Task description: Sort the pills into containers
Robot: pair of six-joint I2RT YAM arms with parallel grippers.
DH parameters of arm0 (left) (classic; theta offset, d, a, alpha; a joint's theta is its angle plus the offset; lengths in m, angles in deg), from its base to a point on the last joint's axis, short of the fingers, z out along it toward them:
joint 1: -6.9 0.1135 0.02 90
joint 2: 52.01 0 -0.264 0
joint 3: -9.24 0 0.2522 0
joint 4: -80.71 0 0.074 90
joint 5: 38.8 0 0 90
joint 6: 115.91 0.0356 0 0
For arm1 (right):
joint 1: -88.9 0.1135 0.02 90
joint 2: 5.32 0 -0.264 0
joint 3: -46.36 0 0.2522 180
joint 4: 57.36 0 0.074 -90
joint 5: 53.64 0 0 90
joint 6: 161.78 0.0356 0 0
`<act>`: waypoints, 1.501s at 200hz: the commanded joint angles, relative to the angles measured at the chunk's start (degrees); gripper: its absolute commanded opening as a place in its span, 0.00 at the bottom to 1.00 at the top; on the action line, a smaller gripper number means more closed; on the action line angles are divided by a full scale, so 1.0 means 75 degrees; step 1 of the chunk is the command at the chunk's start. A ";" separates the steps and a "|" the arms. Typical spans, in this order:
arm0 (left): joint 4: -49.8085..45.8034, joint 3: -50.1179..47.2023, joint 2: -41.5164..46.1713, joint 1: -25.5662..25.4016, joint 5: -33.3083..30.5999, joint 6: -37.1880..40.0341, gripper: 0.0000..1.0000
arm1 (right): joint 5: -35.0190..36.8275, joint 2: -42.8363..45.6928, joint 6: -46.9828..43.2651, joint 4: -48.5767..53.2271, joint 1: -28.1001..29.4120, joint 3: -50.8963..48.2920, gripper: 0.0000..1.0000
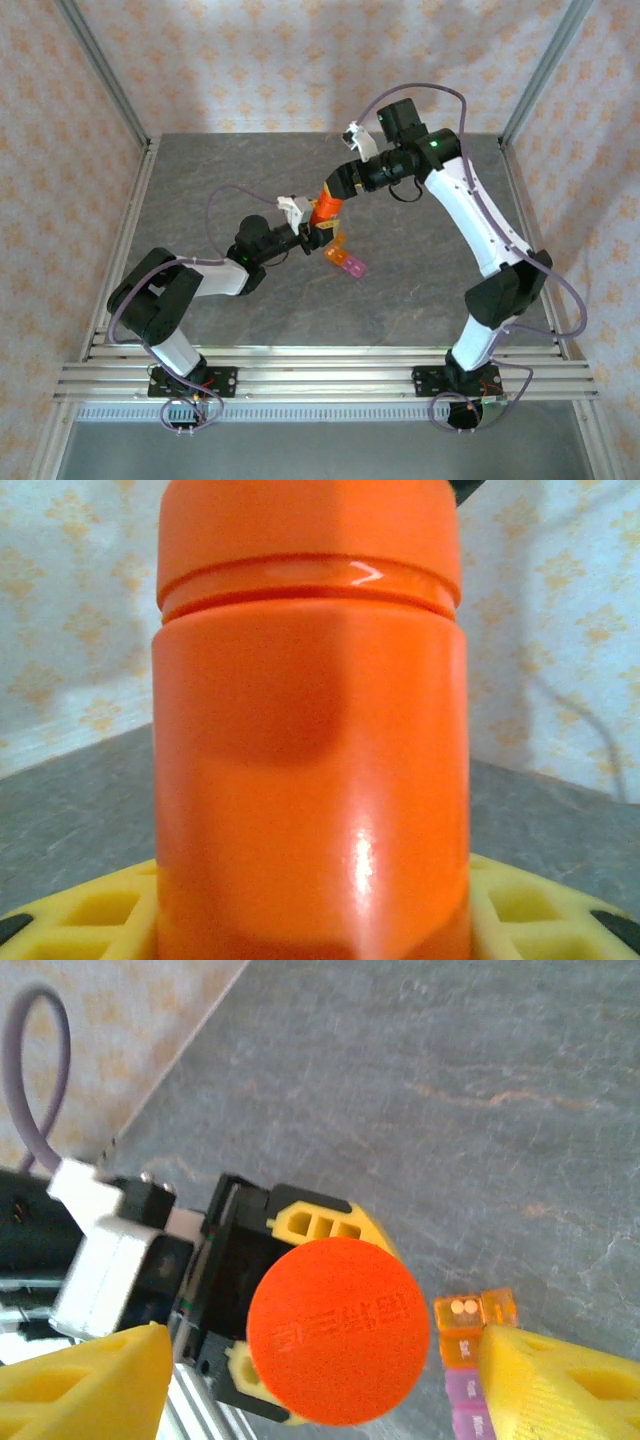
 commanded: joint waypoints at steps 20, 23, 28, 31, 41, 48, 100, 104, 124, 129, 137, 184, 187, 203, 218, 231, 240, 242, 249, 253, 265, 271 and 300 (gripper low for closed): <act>0.0462 0.0357 -0.0156 0.0059 0.0613 -0.0343 0.00 | -0.0216 -0.0219 -0.0923 0.0994 0.0006 0.0330 0.74; 0.0467 0.0370 -0.0154 0.0054 0.0613 -0.0349 0.00 | -0.0198 -0.0220 -0.0924 0.0992 0.0006 0.0323 0.74; 0.0449 0.0379 -0.0170 0.0053 0.0620 -0.0350 0.00 | -0.0189 -0.0219 -0.0925 0.0981 0.0008 0.0306 0.73; 0.0448 0.0384 -0.0176 0.0059 0.0625 -0.0350 0.00 | -0.0191 -0.0219 -0.0918 0.0980 0.0003 0.0301 0.72; 0.0448 0.0402 -0.0202 0.0059 0.0638 -0.0350 0.00 | -0.0188 -0.0219 -0.0902 0.0923 0.0000 0.0241 0.70; 0.0448 0.0407 -0.0203 0.0059 0.0647 -0.0358 0.00 | -0.0191 -0.0241 -0.0881 0.0899 0.0003 0.0191 0.69; 0.0468 0.0406 -0.0254 0.0057 0.0660 -0.0385 0.00 | -0.0231 -0.0236 -0.0692 0.0670 0.0001 0.0042 0.60; 0.0464 0.0404 -0.0245 0.0059 0.0663 -0.0395 0.00 | -0.0238 -0.0233 -0.0677 0.0655 0.0010 0.0042 0.58; 0.0462 0.0418 -0.0245 0.0059 0.0666 -0.0396 0.00 | -0.0300 -0.0240 -0.0645 0.0640 0.0006 0.0043 0.53; 0.0455 0.0424 -0.0244 0.0059 0.0678 -0.0396 0.00 | -0.0317 -0.0239 -0.0639 0.0640 0.0002 0.0034 0.51; 0.0450 0.0443 -0.0253 0.0059 0.0674 -0.0396 0.00 | -0.0315 -0.0241 -0.0622 0.0632 0.0005 0.0020 0.48; 0.0452 0.0455 -0.0219 0.0058 0.0537 -0.0372 0.00 | -0.0381 -0.0127 -0.0064 0.0116 0.0026 -0.0389 0.37; 0.0454 0.0448 -0.0214 0.0059 0.0513 -0.0367 0.00 | -0.0387 -0.0109 -0.0016 0.0070 0.0028 -0.0436 0.37; 0.0454 0.0433 -0.0156 0.0027 0.0289 -0.0302 0.00 | -0.0197 0.0017 0.0560 -0.0352 0.0087 -0.0799 0.37; 0.0426 0.0336 -0.0023 -0.0044 -0.0086 -0.0078 0.00 | 0.0087 0.0165 0.1214 -0.0788 0.0182 -0.1243 0.36; 0.0352 0.0251 0.0110 -0.0160 -0.0481 0.0230 0.00 | 0.0392 0.0361 0.1886 -0.1376 0.0317 -0.1784 0.36; 0.0323 0.0178 0.0190 -0.0248 -0.0818 0.0479 0.00 | 0.0767 0.0499 0.2261 -0.1679 0.0466 -0.2095 0.36; 0.0315 0.0166 0.0204 -0.0275 -0.0881 0.0543 0.00 | 0.0814 0.0523 0.2358 -0.1733 0.0509 -0.2159 0.36; 0.0292 0.0113 0.0262 -0.0356 -0.1119 0.0751 0.00 | 0.1143 0.0609 0.2674 -0.1947 0.0626 -0.2381 0.36; 0.0275 0.0084 0.0294 -0.0411 -0.1269 0.0865 0.00 | 0.1255 0.0646 0.2824 -0.2063 0.0685 -0.2499 0.36; 0.0240 0.0027 0.0342 -0.0556 -0.1670 0.1195 0.00 | 0.1552 0.0727 0.3245 -0.2362 0.0847 -0.2804 0.36; 0.0249 -0.0007 0.0352 -0.0626 -0.1839 0.1338 0.00 | 0.1697 0.0773 0.3437 -0.2508 0.0925 -0.2954 0.36; 0.0338 -0.0084 0.0335 -0.0876 -0.2432 0.1728 0.00 | 0.1954 0.0842 0.4061 -0.2942 0.1078 -0.3396 0.36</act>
